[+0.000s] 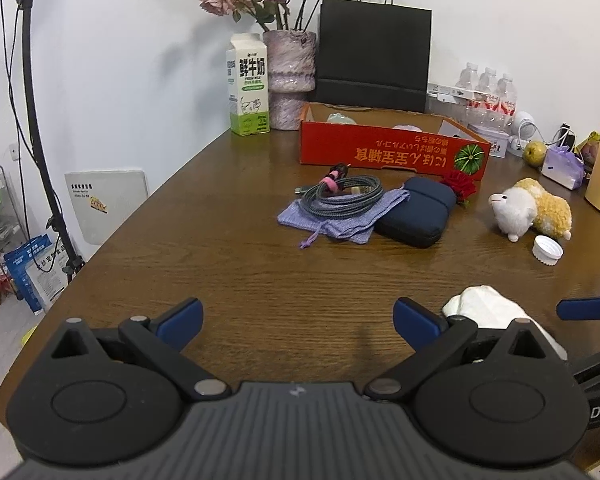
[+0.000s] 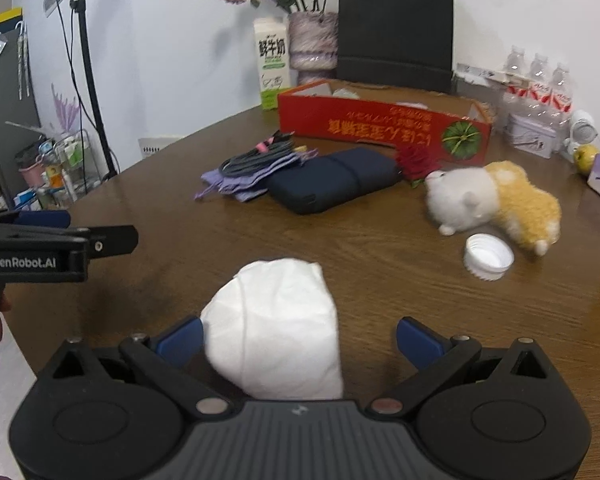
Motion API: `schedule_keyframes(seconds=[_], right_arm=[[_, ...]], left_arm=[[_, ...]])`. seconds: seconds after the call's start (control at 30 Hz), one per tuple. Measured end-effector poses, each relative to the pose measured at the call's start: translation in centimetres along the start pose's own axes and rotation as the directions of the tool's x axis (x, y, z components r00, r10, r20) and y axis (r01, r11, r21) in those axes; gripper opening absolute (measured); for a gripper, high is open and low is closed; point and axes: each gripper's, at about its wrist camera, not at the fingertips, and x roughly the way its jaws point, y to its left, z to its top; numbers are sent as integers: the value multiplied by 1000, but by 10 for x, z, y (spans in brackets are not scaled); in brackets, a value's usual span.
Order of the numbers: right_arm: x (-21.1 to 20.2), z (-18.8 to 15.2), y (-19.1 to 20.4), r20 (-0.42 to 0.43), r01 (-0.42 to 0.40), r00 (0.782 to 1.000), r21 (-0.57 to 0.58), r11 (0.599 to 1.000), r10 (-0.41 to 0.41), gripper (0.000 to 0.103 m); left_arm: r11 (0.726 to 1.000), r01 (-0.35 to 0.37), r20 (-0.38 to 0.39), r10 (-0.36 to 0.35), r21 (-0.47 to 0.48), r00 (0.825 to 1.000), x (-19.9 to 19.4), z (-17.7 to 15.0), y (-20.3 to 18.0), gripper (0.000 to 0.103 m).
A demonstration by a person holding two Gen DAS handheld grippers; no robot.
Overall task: Organize objects
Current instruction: 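Grasp the white cloth with the right tool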
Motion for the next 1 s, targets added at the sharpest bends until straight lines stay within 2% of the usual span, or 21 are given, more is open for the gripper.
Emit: schedule_keyframes(seconds=[0.1, 0.23, 0.4, 0.9, 0.93, 1.0], right_arm=[[9, -2, 2, -25, -10, 1000, 7, 1000, 11, 103], [14, -3, 7, -18, 42, 999, -24, 999, -42, 103], [17, -1, 6, -15, 47, 999, -20, 999, -47, 103], [28, 9, 3, -27, 3, 1000, -56, 998, -4, 103], [28, 9, 3, -23, 4, 1000, -50, 999, -5, 101], [27, 10, 2, -2, 18, 1000, -42, 999, -18, 90]], left_arm=[[1000, 0, -3, 0, -8, 1000, -1, -2, 5, 103], [1000, 5, -3, -5, -17, 1000, -2, -4, 11, 103], [999, 21, -3, -21, -27, 1000, 0, -4, 13, 103], [999, 48, -10, -48, -14, 999, 11, 1, 9, 103], [999, 48, -8, -48, -13, 999, 11, 2, 9, 103], [999, 47, -4, -47, -11, 999, 12, 4, 9, 103]])
